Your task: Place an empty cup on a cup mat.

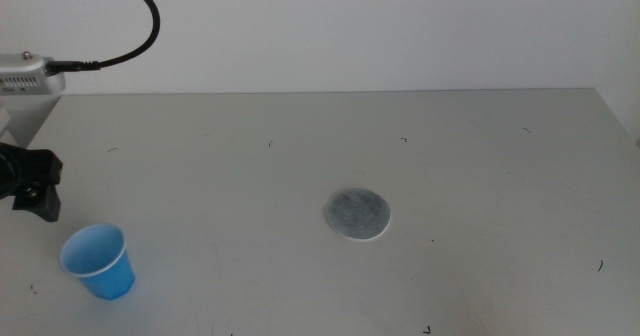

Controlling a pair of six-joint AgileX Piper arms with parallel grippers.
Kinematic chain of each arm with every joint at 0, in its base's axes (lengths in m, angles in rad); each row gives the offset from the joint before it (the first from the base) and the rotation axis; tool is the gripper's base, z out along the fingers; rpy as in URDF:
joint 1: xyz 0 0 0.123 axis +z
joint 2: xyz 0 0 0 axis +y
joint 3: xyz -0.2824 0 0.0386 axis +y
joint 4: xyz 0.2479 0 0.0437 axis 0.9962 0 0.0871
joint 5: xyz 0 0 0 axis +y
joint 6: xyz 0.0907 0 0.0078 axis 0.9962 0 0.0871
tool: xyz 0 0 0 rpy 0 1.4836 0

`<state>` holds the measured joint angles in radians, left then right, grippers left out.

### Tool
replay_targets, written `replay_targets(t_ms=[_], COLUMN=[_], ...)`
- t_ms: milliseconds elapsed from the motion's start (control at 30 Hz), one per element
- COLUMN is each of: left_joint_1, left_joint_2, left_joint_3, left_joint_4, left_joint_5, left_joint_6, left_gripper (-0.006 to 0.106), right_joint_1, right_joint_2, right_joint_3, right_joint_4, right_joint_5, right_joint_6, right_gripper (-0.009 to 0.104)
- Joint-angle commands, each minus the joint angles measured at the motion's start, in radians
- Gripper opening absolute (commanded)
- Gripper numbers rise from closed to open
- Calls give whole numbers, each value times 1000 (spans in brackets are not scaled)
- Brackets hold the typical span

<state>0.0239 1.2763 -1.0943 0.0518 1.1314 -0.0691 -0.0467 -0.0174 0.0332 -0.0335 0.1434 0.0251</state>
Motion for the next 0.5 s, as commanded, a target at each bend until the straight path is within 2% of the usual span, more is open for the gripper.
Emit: replay_targets(t_ms=[0, 100, 467], left_joint_1=[39, 74, 96], left_joint_2=[17, 62, 280], left_joint_3=[-30, -30, -30], left_joint_4=[-62, -99, -113], left_joint_5=[-25, -55, -123], left_joint_6=[64, 110, 151], left_gripper=[105, 105, 105], right_joint_1=[1, 1, 1], right_joint_2=[-19, -19, -19], right_joint_3=[-12, -12, -12], right_joint_4=[-9, -9, -9], right_joint_5=[-78, -78, -78], right_joint_6=[-8, -8, -8], right_gripper=[94, 94, 94])
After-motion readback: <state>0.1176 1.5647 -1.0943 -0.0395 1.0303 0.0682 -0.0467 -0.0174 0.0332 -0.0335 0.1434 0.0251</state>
